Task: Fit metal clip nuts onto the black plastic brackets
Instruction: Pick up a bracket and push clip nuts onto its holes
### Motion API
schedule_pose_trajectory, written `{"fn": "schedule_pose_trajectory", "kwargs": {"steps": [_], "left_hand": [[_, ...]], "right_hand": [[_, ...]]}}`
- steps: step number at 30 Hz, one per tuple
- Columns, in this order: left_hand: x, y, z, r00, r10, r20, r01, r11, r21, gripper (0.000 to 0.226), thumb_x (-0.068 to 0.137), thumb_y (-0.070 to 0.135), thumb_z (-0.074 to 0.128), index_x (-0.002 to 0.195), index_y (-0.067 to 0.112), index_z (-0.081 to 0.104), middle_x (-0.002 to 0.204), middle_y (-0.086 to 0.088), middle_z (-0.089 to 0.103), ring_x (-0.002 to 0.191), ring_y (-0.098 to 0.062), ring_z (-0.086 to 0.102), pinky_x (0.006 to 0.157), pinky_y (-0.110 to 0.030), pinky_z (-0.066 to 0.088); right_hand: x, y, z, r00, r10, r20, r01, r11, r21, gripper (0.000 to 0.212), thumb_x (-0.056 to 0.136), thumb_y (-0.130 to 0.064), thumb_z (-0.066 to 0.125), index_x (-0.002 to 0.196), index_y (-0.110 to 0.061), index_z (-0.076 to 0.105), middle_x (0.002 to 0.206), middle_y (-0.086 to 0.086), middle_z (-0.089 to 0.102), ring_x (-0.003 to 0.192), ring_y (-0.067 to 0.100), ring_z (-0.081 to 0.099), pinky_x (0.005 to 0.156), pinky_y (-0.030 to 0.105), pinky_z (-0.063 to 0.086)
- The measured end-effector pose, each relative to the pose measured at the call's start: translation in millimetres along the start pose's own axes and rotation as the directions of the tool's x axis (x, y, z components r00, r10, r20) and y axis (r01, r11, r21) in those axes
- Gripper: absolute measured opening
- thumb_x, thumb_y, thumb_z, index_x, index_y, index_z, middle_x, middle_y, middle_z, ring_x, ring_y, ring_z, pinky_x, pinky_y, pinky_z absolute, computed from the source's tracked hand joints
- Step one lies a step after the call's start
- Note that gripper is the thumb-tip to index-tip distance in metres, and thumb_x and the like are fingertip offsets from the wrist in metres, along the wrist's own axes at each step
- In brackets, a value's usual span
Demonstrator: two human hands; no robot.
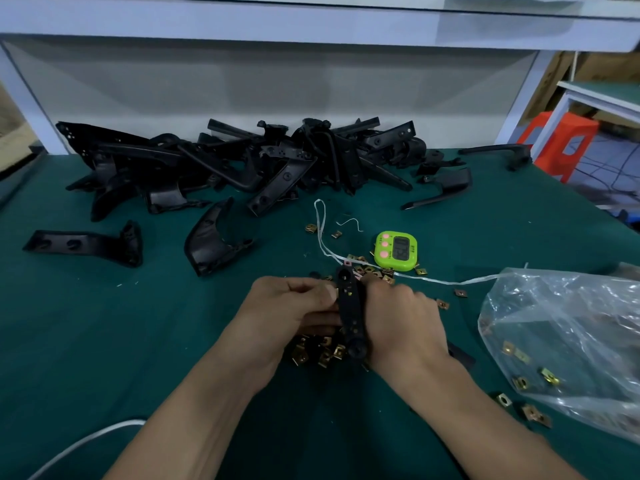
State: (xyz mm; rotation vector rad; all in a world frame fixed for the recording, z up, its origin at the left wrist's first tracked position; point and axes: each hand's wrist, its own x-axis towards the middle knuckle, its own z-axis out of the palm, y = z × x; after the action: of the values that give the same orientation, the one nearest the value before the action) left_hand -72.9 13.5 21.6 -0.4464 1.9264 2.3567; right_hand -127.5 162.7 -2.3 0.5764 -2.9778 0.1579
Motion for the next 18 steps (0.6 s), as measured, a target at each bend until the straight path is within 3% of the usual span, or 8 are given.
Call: {"fn": "schedule_pose_trajectory", "kwargs": {"steps": [7,10,14,18], "left_hand": [[-3.6,-3.4,1.5,0.988,0.074,-0.132,-0.067,0.996,0.06,0.01,0.091,-0.001,0.069,0.088,0.001,0.078,0.083,-0.017,0.078,0.072,-0.026,0.077,0.062,-0.024,0.059],[-4.4,-2.4,2.9,0.995,0.018,-0.097,-0.021,0.999,-0.03,0.011,0.092,-0.002,0.065,0.089,-0.004,0.076,0.084,-0.02,0.077,0.07,-0.026,0.076,0.06,-0.025,0.059],[-3.7,-3.0,0.9,0.998,-0.017,-0.06,0.014,0.999,-0.052,0.014,0.093,0.0,0.065,0.084,-0.003,0.075,0.082,-0.019,0.076,0.065,-0.023,0.074,0.057,-0.023,0.057],[-1.8,-4.5,-1.1,0.999,-0.022,0.037,0.026,0.993,-0.116,0.014,0.086,0.012,0.067,0.084,-0.001,0.069,0.071,-0.01,0.063,0.056,-0.014,0.062,0.057,-0.023,0.056]], "right_hand": [[-2.3,-6.3,-5.9,1.0,0.02,-0.012,-0.02,1.0,0.002,0.031,0.078,-0.017,0.064,0.094,-0.028,0.04,0.094,0.0,0.066,0.09,0.032,0.069,0.062,0.034,0.035],[-4.6,-6.3,-7.8,1.0,0.026,-0.01,-0.026,1.0,0.002,0.032,0.077,-0.015,0.065,0.101,-0.026,0.048,0.096,0.002,0.068,0.09,0.032,0.069,0.063,0.035,0.037],[-5.5,-7.5,-6.9,1.0,0.01,-0.004,-0.01,1.0,0.016,0.033,0.077,-0.015,0.066,0.098,-0.027,0.043,0.096,0.002,0.067,0.089,0.033,0.068,0.064,0.034,0.036],[-4.0,-7.6,-8.6,0.999,0.019,-0.031,-0.018,0.999,0.034,0.033,0.079,-0.015,0.063,0.107,-0.028,0.051,0.095,0.002,0.069,0.09,0.032,0.069,0.065,0.034,0.04]]}}
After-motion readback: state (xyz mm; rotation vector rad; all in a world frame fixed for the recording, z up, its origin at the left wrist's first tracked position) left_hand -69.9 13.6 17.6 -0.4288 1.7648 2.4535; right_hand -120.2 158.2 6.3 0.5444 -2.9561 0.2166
